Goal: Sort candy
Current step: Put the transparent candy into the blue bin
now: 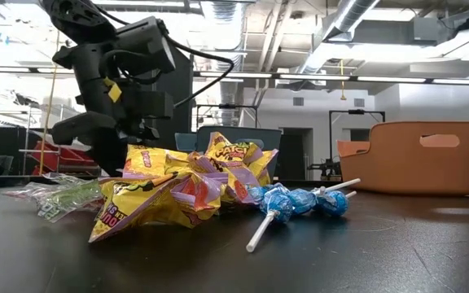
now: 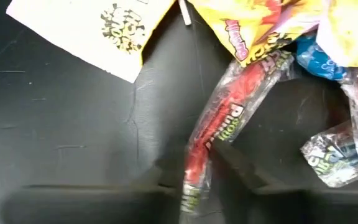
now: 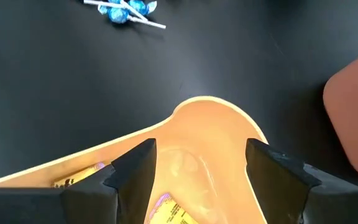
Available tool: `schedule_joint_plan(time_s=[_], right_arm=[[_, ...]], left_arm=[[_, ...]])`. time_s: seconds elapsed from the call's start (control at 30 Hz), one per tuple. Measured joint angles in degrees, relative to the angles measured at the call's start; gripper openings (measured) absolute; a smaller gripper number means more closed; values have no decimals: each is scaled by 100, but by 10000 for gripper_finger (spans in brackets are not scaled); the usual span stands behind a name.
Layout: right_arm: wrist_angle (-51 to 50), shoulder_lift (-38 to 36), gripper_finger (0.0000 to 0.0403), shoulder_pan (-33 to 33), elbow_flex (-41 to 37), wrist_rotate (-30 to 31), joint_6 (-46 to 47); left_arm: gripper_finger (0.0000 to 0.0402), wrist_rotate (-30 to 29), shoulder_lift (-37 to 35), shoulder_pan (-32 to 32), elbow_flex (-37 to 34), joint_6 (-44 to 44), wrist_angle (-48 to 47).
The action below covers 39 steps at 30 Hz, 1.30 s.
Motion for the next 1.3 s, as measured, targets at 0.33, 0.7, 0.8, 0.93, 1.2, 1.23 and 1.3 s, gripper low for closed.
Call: schedule_joint_plan(time_s=[0.33, 0.7, 0.8, 0.93, 1.2, 1.23, 1.3], right_arm=[[49, 0, 264, 0, -1, 157, 2], [80, 2, 264, 0, -2, 448, 0], [119, 2, 264, 0, -2, 690, -7], [157, 2, 264, -55, -2, 892, -68], [795, 7, 264, -485, -2, 1326, -1245], [892, 7, 264, -567, -2, 1310, -1439], [1036, 7, 264, -701, -2, 1191, -1730]], left_arm=[[3, -210, -302, -150, -12, -119, -141], [0, -651, -2071, -162, -39, -290, -614], [0, -921, -2522, -166, -33, -288, -405], [0, -1383, -2927, -85, -33, -355, 518], [0, -821, -2888, 256, -13, -467, 3281], [0, -593, -2881, 310, -15, -468, 3395], [0, -264, -2861, 431, -20, -469, 3585]])
